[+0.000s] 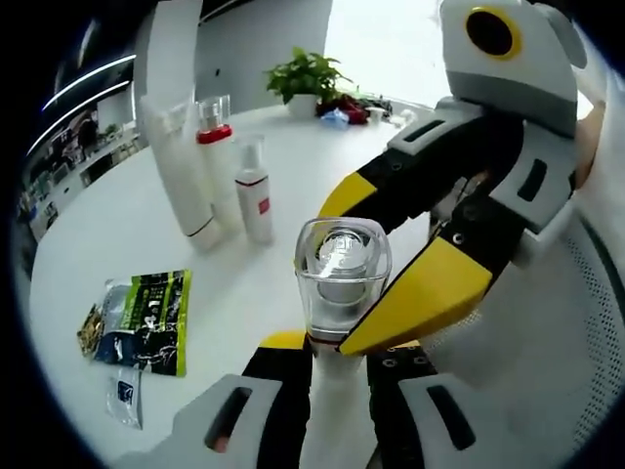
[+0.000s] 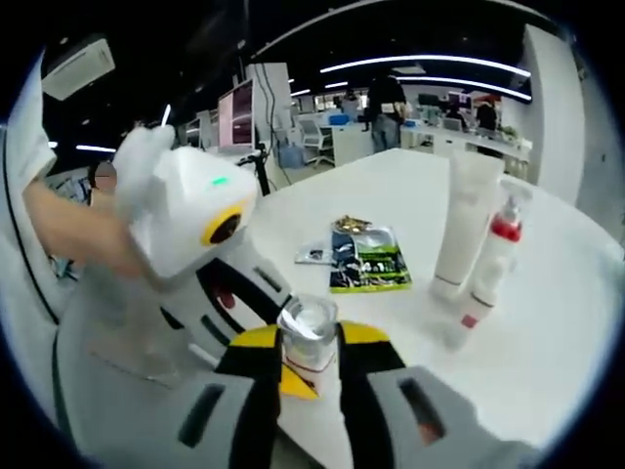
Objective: Arrange the skincare products in the storage area until every visible bottle or jar stands upright without overlapping.
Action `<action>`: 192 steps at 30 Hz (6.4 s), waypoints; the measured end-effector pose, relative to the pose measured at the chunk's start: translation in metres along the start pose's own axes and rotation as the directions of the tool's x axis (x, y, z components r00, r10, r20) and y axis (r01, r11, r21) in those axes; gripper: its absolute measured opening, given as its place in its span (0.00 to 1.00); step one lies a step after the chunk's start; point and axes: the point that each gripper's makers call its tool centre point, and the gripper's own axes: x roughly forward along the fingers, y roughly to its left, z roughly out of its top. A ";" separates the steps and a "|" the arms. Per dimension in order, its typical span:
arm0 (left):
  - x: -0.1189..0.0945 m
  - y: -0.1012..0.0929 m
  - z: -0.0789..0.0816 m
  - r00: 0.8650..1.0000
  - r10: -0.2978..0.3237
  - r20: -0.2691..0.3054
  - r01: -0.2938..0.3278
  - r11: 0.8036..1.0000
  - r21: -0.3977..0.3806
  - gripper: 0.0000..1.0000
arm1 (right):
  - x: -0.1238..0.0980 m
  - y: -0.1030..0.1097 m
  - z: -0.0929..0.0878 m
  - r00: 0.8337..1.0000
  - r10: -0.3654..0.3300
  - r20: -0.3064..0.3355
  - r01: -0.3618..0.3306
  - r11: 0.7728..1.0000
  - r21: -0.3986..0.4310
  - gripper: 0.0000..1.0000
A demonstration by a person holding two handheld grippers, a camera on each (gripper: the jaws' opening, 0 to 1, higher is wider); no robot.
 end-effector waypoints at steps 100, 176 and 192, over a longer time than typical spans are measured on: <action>0.074 0.084 0.080 0.977 -0.211 0.041 0.194 0.947 0.255 0.18 | -0.064 -0.093 -0.048 0.975 -0.218 -0.036 0.221 0.955 0.198 0.64; -0.035 0.078 0.022 0.997 0.074 0.024 -0.070 0.989 -0.129 0.76 | -0.078 -0.081 -0.021 0.972 -0.228 0.066 0.218 0.967 0.132 0.81; -0.077 0.051 -0.006 0.977 0.206 0.058 -0.184 0.948 -0.261 0.90 | -0.094 -0.083 -0.023 0.966 -0.245 0.079 0.232 0.962 0.145 0.84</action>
